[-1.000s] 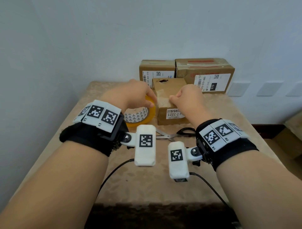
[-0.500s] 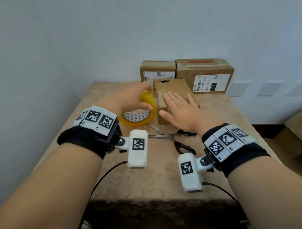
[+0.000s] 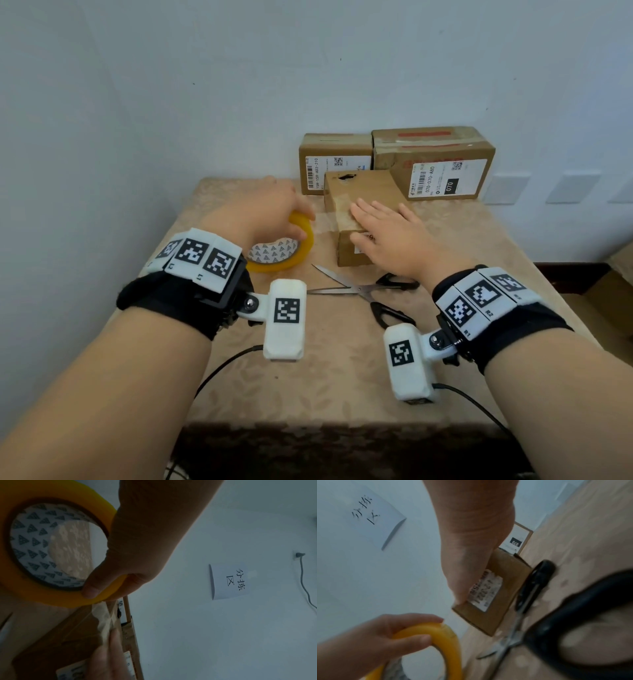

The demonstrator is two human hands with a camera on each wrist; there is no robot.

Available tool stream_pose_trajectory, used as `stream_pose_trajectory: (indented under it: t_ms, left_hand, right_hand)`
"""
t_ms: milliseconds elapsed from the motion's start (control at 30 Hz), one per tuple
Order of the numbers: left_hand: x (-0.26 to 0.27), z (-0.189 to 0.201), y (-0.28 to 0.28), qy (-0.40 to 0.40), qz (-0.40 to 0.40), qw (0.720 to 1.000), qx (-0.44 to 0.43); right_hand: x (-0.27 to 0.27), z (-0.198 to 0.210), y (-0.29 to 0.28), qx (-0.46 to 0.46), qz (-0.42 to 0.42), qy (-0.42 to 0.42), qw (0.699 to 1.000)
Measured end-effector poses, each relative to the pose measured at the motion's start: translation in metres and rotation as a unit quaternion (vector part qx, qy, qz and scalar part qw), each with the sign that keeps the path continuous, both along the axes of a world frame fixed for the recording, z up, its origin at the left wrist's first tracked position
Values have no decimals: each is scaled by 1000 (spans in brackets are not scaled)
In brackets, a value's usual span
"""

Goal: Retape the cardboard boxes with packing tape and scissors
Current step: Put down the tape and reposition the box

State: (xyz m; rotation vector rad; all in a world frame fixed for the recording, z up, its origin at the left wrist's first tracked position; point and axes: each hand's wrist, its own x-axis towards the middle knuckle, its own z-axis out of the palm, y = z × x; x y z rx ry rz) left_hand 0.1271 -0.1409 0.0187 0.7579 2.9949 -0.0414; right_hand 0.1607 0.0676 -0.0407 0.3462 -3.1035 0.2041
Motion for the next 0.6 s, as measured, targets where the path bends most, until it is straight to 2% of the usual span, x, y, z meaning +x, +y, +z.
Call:
stream_pose_trajectory:
  t_ms: [133,300,433,600]
  left_hand:
    - [-2,-3,-1,6,-5,1000,5]
    - [1,-7,-3,37,-3,998,56]
    - [1,-9,-15,31,16,994,99]
    - [3,-13,-12,23,-22,987,155]
  right_hand:
    - [-3,15,-28,-85,-91,3,992]
    - [-19,4,-58,0,-193,4,981]
    - [-25,0,-58,9,-172,-3,985]
    - [-20,-7,-49,22,-143,20,989]
